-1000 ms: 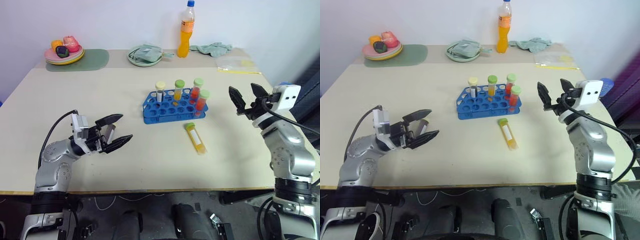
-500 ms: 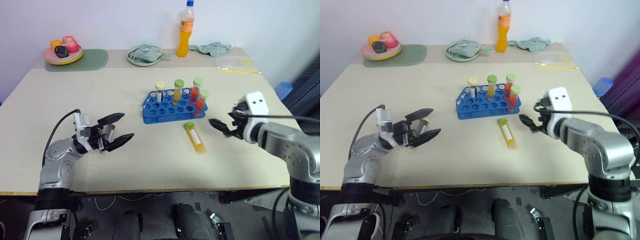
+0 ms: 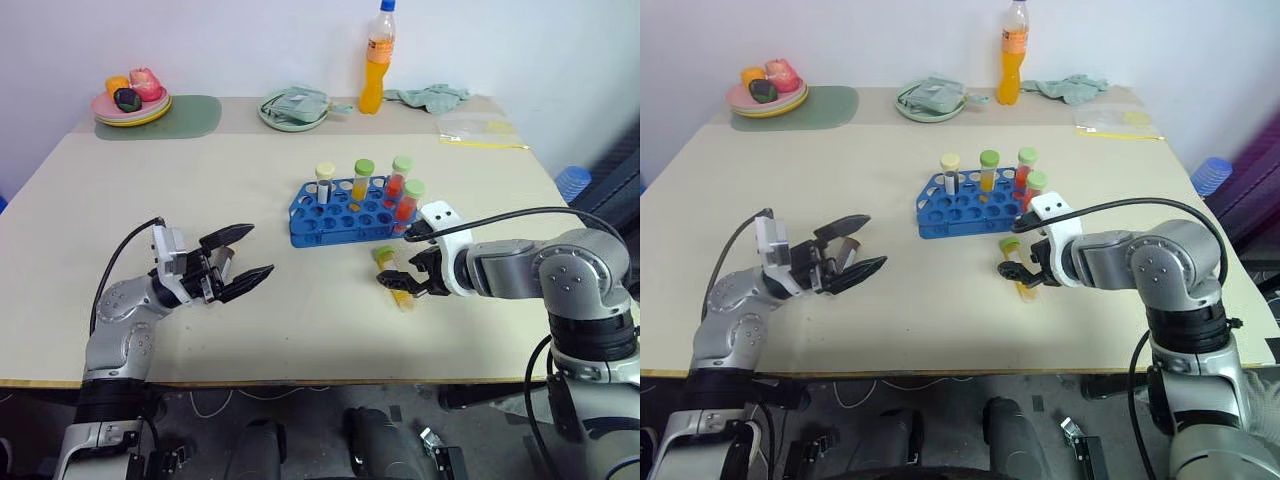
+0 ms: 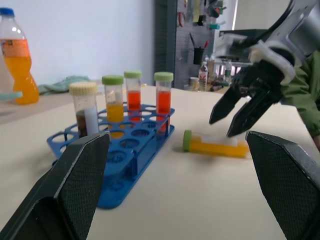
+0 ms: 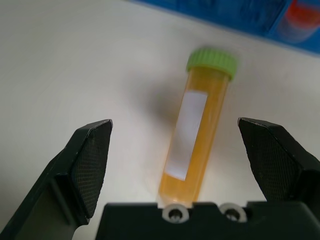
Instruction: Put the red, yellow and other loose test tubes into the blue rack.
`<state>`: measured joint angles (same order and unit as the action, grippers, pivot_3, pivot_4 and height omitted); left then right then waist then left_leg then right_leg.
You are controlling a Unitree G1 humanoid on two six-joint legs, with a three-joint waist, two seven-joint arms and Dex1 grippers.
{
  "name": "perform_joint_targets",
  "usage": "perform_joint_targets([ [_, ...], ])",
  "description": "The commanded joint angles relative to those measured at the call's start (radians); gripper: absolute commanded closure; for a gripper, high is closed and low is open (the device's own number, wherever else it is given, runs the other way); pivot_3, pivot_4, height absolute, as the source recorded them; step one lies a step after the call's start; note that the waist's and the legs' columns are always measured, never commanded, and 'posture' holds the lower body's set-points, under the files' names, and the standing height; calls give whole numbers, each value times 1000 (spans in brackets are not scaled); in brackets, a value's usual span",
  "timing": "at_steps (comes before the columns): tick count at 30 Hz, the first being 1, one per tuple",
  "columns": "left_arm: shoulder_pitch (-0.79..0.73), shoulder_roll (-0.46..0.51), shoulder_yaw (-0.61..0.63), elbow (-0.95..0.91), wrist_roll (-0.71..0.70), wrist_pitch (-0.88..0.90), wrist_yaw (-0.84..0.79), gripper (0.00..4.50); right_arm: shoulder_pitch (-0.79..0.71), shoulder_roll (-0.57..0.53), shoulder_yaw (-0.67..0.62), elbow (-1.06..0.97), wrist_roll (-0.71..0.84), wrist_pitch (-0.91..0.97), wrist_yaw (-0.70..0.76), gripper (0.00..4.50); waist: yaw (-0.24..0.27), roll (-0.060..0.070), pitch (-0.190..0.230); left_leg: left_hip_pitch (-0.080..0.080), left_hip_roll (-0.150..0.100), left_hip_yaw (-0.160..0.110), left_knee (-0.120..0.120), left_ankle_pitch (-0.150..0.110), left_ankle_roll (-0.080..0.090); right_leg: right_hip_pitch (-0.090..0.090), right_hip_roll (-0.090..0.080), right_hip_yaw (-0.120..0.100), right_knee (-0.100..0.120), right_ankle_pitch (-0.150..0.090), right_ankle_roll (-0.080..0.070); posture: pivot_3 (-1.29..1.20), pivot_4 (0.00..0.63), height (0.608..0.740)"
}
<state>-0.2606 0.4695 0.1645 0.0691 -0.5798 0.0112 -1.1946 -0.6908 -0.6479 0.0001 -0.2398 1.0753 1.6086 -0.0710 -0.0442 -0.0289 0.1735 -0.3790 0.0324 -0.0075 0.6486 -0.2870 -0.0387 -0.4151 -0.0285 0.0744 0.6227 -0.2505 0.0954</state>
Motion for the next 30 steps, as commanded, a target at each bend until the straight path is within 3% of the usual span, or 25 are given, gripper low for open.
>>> perform_joint_targets([
  [1, 17, 2, -14, -50, 4, 19, 24, 0, -40, -1, 4, 17, 101, 6, -85, 63, 0, 0, 0, 0, 0, 0, 0, 0, 0, 0, 0, 0, 0, 0, 0, 0, 150, 740],
  [4, 25, -3, -21, -63, -2, 29, 37, 0, -49, 20, 1, 53, 175, 6, -164, 63, -1, 0, 0, 0, 0, 0, 0, 0, 0, 0, 1, 0, 0, 0, 0, 0, 150, 740],
  [19, 49, 22, -5, -87, -52, 55, -1, 0, -30, 169, -89, 164, 210, 6, -490, 63, 0, 0, -1, -8, 0, 0, 1, 0, 0, -9, 1, 0, 2, 2, 3, 0, 150, 740],
  [30, 50, 51, 1, -89, -78, 111, -19, 0, -29, 138, -48, 224, 443, 6, -654, 63, 0, 0, -1, -9, 0, 0, 1, 0, 0, -9, 1, 0, 2, 1, 1, 0, 150, 740],
])
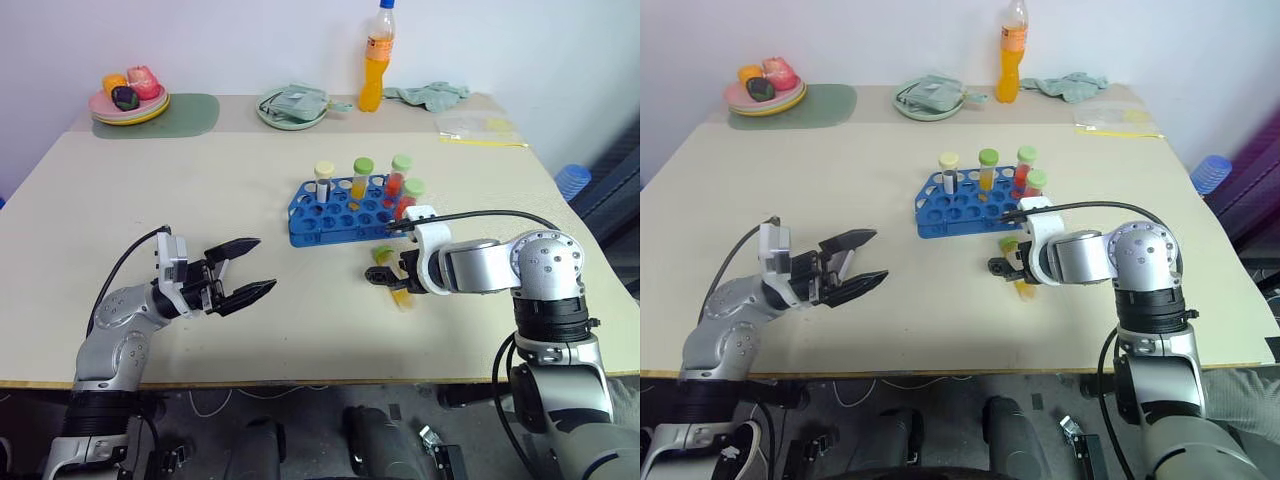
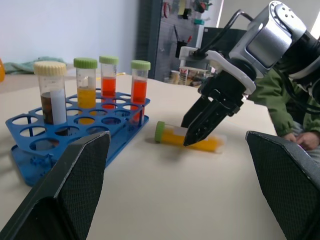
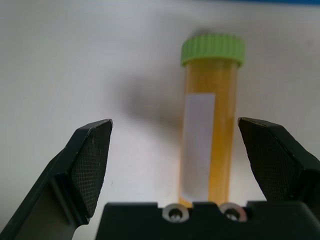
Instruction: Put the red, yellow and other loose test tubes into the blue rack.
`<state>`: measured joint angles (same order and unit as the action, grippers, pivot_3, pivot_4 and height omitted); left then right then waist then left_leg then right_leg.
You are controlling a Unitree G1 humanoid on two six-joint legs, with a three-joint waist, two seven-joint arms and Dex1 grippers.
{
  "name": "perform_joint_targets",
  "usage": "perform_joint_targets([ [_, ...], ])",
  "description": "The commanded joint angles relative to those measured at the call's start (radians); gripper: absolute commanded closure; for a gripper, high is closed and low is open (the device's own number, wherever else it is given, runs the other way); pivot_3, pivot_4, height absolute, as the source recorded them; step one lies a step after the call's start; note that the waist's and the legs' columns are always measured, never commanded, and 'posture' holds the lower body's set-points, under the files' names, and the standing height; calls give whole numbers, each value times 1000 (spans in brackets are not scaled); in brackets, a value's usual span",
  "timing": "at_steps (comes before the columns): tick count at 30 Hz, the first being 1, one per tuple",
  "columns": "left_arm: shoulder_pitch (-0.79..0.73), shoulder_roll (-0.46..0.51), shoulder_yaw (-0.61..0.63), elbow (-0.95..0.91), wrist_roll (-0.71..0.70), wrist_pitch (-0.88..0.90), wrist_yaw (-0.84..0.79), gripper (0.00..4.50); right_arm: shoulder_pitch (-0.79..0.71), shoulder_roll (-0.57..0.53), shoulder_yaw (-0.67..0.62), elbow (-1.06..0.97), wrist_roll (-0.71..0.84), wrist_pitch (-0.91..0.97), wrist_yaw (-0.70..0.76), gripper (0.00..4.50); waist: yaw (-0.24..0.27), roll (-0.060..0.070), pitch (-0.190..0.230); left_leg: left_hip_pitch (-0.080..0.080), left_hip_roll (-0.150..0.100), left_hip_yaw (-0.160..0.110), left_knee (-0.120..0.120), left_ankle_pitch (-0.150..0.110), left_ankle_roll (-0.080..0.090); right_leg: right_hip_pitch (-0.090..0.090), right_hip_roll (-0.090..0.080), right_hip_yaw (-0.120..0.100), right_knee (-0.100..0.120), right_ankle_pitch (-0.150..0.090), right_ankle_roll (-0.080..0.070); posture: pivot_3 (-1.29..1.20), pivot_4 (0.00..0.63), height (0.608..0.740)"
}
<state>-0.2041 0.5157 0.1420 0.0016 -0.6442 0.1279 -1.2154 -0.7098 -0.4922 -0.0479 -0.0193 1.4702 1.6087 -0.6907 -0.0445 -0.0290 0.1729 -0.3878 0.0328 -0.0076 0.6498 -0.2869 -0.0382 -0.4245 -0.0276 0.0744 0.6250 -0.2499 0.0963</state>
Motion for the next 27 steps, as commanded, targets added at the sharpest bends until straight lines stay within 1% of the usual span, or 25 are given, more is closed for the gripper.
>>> perform_joint_targets([
  [1, -9, 3, 23, -20, -11, -8, 3, 0, -14, -18, 0, 12, 55, 6, -49, 63, 0, 0, 0, 0, 0, 0, 0, 0, 0, 0, 0, 0, 0, 0, 0, 0, 150, 740],
  [5, -8, -2, 21, -24, -4, -14, 12, 0, -20, -20, 2, 34, 69, -1, -94, 63, 0, 0, 0, 0, 0, 0, 0, 0, 0, 0, 0, 0, 0, 0, 0, 0, 150, 740],
  [12, 8, -5, 26, -35, -2, -26, 28, 0, -26, -16, 7, 42, 34, 6, -93, 63, 0, 0, 0, 0, 0, 0, 0, 0, 0, 0, 0, 0, 0, 0, 0, 0, 150, 740],
  [15, 11, -8, 30, -32, 1, -38, 35, 0, -27, -13, 8, 40, 14, 6, -78, 861, 0, 0, 0, 0, 0, 0, 0, 0, 0, 0, 0, 0, 0, 0, 0, 0, 150, 740],
  [16, 12, -8, 30, -30, 2, -41, 35, 0, -28, -12, 9, 39, 7, 6, -73, 1384, 0, 0, 0, 0, 0, 0, 0, 0, 0, 0, 0, 0, 0, 0, 0, 0, 150, 740],
  [17, 13, -8, 30, -27, 2, -44, 34, 0, -28, -10, 11, 37, 0, 6, -67, 1754, 0, 0, 0, 0, 0, 0, 0, 0, 0, 0, 0, 0, 0, 0, 0, 0, 150, 740],
  [18, 14, -8, 29, -24, 3, -47, 33, 0, -28, -8, 11, 36, -5, 6, -62, 2327, 0, 0, 0, 0, 0, 0, 0, 0, 0, 0, 0, 0, 0, 0, 0, 0, 150, 740],
  [19, 15, -8, 29, -19, 4, -51, 33, 0, -24, 2, 1, 35, -7, 0, -66, 2746, 0, 0, 0, 0, 0, 0, 0, 0, 0, 0, 0, 0, 0, 0, 0, 0, 150, 740],
  [20, 14, -8, 29, -14, 5, -54, 32, 0, -27, 1, 6, 27, -18, 1, -55, 3293, -1, 0, 0, 0, 0, 0, 0, 0, 0, 0, 0, 0, 0, 0, 0, 0, 150, 740],
  [21, 13, -8, 29, -10, 6, -57, 32, 0, -32, 1, 14, 10, -26, 3, -35, 3672, 0, 0, 0, 0, 0, 0, 0, 0, 0, 0, 0, 0, 0, 0, 0, 0, 150, 740],
  [22, 11, -9, 30, -6, 7, -59, 32, 0, -37, 17, 13, 2, -1, -5, -20, 3740, 0, 0, 0, 0, 0, 0, 0, 0, 0, 0, 0, 0, 0, 0, 0, 0, 150, 740],
  [24, 8, -10, 28, -4, 10, -62, 35, 0, -30, 45, 14, -12, 85, -33, 8, 3740, -2, 0, 0, 0, 0, 0, 0, 0, 0, 0, 0, 0, 0, 0, 0, 0, 150, 740],
  [27, 10, -12, 28, -9, 11, -64, 39, 0, -52, 11, 74, -122, 78, 2, 145, 3740, -1, 0, 0, 0, 1, 0, -1, 0, 0, -1, 1, 0, 0, 1, 2, 0, 150, 740],
])
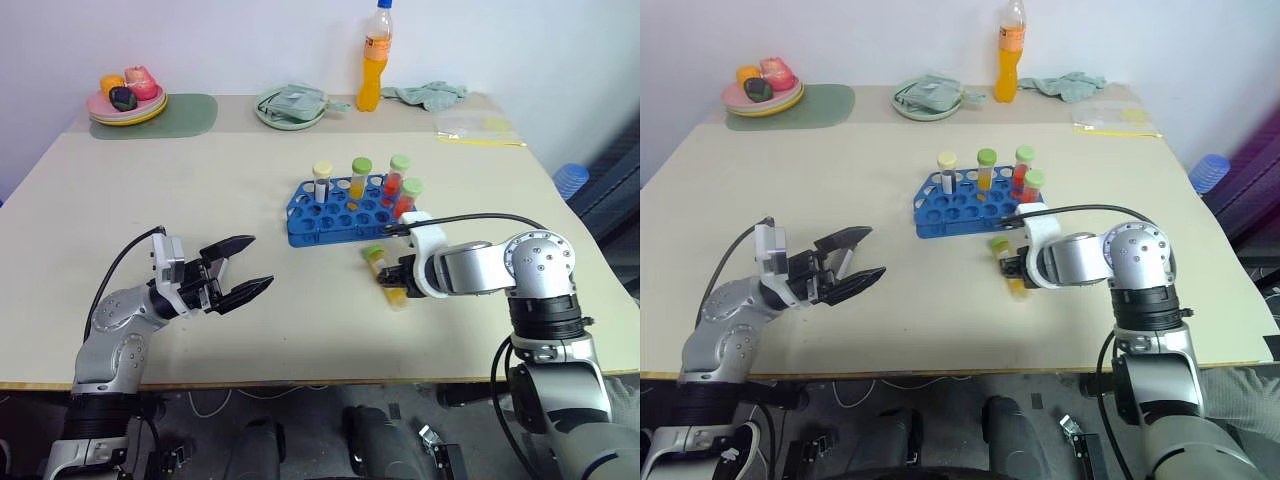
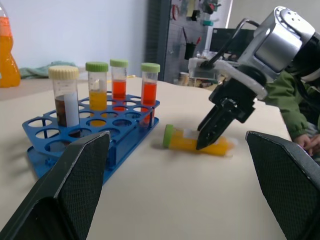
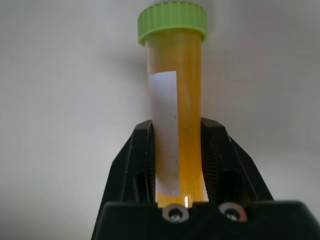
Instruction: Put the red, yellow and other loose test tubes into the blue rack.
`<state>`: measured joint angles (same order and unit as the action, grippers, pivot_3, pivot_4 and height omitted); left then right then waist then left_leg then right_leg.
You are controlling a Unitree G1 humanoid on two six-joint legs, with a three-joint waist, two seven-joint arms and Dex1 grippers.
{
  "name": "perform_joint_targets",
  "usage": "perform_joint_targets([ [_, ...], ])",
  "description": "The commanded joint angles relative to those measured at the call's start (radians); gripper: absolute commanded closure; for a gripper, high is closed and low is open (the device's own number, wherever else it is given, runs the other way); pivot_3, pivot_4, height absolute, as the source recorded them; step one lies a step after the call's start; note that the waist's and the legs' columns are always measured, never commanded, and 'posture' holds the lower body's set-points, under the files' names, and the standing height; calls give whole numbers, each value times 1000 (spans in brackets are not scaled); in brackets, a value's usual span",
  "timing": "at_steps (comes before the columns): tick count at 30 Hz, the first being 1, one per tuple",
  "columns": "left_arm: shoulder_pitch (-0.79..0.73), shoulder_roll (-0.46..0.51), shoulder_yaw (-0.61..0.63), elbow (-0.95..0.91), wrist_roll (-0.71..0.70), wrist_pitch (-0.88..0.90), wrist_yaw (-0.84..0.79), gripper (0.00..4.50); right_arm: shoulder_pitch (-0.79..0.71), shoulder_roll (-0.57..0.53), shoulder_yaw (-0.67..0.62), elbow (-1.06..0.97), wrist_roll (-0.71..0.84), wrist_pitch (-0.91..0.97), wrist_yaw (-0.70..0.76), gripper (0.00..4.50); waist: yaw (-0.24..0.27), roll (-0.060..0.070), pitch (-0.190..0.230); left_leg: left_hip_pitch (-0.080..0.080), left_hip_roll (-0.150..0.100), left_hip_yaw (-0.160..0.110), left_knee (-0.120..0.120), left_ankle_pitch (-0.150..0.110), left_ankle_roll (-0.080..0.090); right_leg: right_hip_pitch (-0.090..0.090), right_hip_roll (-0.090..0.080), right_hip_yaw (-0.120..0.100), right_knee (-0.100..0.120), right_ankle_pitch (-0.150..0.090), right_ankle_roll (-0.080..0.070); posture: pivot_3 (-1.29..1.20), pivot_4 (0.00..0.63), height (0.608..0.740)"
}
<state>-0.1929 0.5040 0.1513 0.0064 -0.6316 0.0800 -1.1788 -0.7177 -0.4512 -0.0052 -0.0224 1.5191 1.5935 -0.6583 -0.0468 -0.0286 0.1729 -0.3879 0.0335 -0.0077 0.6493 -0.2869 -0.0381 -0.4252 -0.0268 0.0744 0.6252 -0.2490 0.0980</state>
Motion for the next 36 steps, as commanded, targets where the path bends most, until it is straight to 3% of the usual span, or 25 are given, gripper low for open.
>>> perform_joint_targets([
  [1, 1, 0, 19, -18, -1, -17, 5, 0, -46, -31, 33, -162, 55, 1, 162, 3740, 1, 0, 0, 0, 0, 0, 0, 0, 0, 0, 0, 0, 0, 0, 0, 0, 150, 740],
  [3, 4, -1, 20, -31, -3, -13, 11, 0, -69, -50, 44, -303, 38, -35, 324, 3740, 3, 0, 0, -1, 0, 0, 0, 0, 0, 0, 0, 0, 0, 0, 0, 0, 150, 740],
  [5, 4, 0, 21, -37, -3, -11, 16, 0, -83, -95, 73, -448, -102, -138, 498, 3740, 3, 0, 0, -1, 0, -1, 0, 0, 0, 0, -1, -1, -1, 0, 0, 0, 150, 740],
  [8, -10, 1, 18, -57, -3, 1, 39, 0, 10, -120, 103, -535, -460, -541, 703, 3740, 5, -3, -2, -1, 0, -2, 0, 0, 0, 0, -1, -2, -2, 0, 0, 0, 150, 740],
  [10, -22, 1, 11, -81, -4, 18, 62, 0, 82, -97, 123, -507, -671, -787, 766, 3740, 5, -5, -3, -1, 0, -2, 1, 0, 0, 1, -1, -3, -3, 0, 0, 0, 150, 740],
  [12, -34, 3, 7, -96, -6, 36, 80, 0, 130, -18, 109, -439, -745, -901, 767, 3740, 4, -5, -3, -1, -1, -1, 1, 0, 0, 1, -1, -2, -4, 0, 0, 0, 150, 740],
  [15, -47, 9, 8, -108, -7, 56, 92, 0, 167, 27, 189, -338, -998, -1150, 816, 3740, 2, -5, -3, -1, -1, 0, 1, 0, 0, 0, -1, -1, -2, 1, 1, 0, 150, 740],
  [18, -67, 16, 13, -112, -11, 76, 102, 0, 193, 164, 156, -217, -1063, -1285, 779, 3740, 1, -5, -3, 0, -1, 0, 0, 0, 0, -1, 0, -1, 1, 1, 1, 0, 150, 740],
  [23, -81, 20, 17, -102, -7, 85, 101, 0, 240, 276, 162, -74, -1218, -1569, 815, 3740, 3, -5, -3, 1, -1, -1, 0, 0, 0, -1, 0, -2, 4, 1, 1, 0, 150, 740],
  [28, -90, 25, 22, -88, -12, 95, 94, 0, 233, 342, 154, 166, -1348, -1812, 812, 3740, 2, -4, -3, 1, -1, 0, 1, 0, 0, -1, -1, -1, 4, 1, 1, 0, 150, 740],
  [36, -110, 48, 28, -39, -9, 79, 53, 0, 167, 413, 89, 485, -1391, -2031, 832, 3740, 0, -4, -3, 2, -1, 0, 1, 0, -1, -1, -1, -1, 5, 1, 1, 0, 150, 740],
])
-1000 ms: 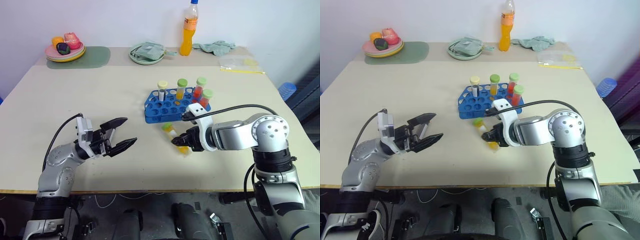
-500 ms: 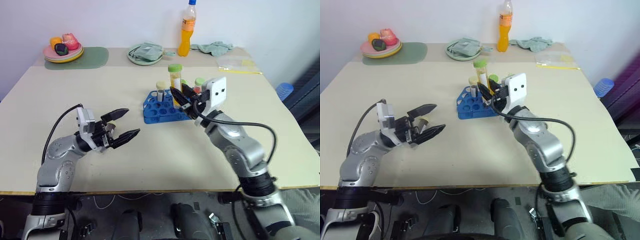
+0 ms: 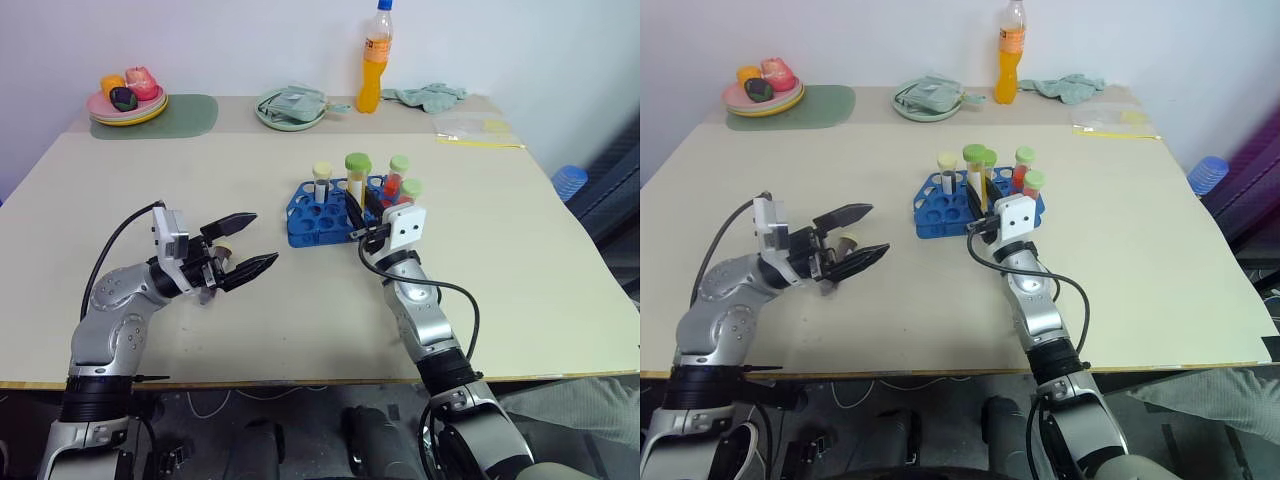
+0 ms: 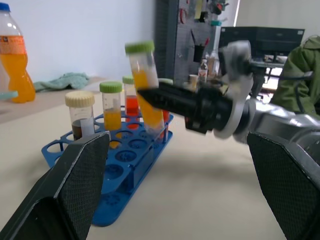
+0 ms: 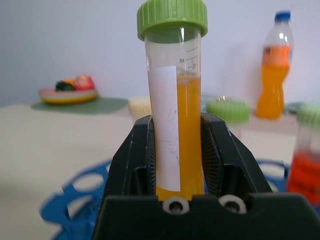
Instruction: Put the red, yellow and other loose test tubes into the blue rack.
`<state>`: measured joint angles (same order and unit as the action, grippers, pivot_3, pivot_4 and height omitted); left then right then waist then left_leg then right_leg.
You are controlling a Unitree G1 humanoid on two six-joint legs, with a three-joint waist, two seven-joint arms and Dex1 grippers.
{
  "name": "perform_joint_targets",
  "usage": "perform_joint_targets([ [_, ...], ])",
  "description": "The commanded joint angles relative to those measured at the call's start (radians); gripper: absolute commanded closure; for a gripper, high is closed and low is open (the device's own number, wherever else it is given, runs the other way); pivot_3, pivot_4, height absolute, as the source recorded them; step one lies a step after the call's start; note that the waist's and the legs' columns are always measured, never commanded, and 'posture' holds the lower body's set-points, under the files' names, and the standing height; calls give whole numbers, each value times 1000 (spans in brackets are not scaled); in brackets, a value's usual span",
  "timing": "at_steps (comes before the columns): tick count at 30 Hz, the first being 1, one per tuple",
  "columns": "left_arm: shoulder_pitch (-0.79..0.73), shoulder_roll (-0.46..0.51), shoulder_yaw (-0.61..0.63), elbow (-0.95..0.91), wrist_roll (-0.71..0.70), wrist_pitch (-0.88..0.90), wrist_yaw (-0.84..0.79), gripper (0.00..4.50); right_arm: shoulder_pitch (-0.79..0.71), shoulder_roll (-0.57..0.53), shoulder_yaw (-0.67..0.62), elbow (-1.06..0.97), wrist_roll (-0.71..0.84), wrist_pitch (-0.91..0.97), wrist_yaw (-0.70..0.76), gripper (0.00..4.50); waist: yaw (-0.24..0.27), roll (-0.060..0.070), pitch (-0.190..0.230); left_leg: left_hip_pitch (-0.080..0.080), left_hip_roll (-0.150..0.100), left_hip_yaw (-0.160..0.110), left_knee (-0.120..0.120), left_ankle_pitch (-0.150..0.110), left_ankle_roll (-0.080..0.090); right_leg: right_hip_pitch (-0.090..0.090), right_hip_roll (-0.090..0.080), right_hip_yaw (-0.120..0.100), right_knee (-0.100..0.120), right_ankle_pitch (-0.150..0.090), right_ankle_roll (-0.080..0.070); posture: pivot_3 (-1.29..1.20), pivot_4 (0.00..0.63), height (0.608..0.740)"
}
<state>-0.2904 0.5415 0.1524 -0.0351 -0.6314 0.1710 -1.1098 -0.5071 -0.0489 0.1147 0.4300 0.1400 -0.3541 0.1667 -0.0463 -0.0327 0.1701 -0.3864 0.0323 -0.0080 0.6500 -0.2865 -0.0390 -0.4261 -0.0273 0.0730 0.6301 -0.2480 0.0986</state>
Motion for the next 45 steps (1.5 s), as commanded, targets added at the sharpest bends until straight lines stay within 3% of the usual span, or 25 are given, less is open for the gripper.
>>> perform_joint_targets([
  [1, -12, 11, 27, 6, -10, -13, -20, 0, -49, 12, -40, 57, -16, -106, 6, 3740, 0, 0, 0, 0, 0, 0, 0, 0, 0, 0, 0, 0, 0, 0, 0, 0, 150, 740],
  [9, 14, 11, 38, 13, -8, -28, -36, 0, -110, 11, -108, 189, -11, -165, 21, 3740, 0, 0, 0, 0, 0, 0, 0, 0, 0, 0, -1, 0, 0, 0, 0, 0, 150, 740],
  [30, 35, 27, 68, 63, -1, -65, -77, 0, -191, 30, -138, 426, -61, -279, 32, 3740, -19, 0, 0, 3, 0, 0, 0, 0, 0, 1, 0, 0, 2, 1, -1, 0, 150, 740],
  [41, 30, 36, 78, 93, 6, -77, -100, 0, -143, 71, -216, 412, 67, -253, 119, 3740, -22, 1, 0, 4, 0, 0, -1, 0, -1, 3, -1, 0, 2, 1, -1, 0, 150, 740],
  [45, 27, 35, 75, 101, 8, -82, -105, 0, -122, 83, -234, 361, 121, -233, 197, 1836, -23, 1, 0, 5, 0, 0, -1, 0, -1, 4, -1, 0, 2, 1, -1, 0, 150, 740],
])
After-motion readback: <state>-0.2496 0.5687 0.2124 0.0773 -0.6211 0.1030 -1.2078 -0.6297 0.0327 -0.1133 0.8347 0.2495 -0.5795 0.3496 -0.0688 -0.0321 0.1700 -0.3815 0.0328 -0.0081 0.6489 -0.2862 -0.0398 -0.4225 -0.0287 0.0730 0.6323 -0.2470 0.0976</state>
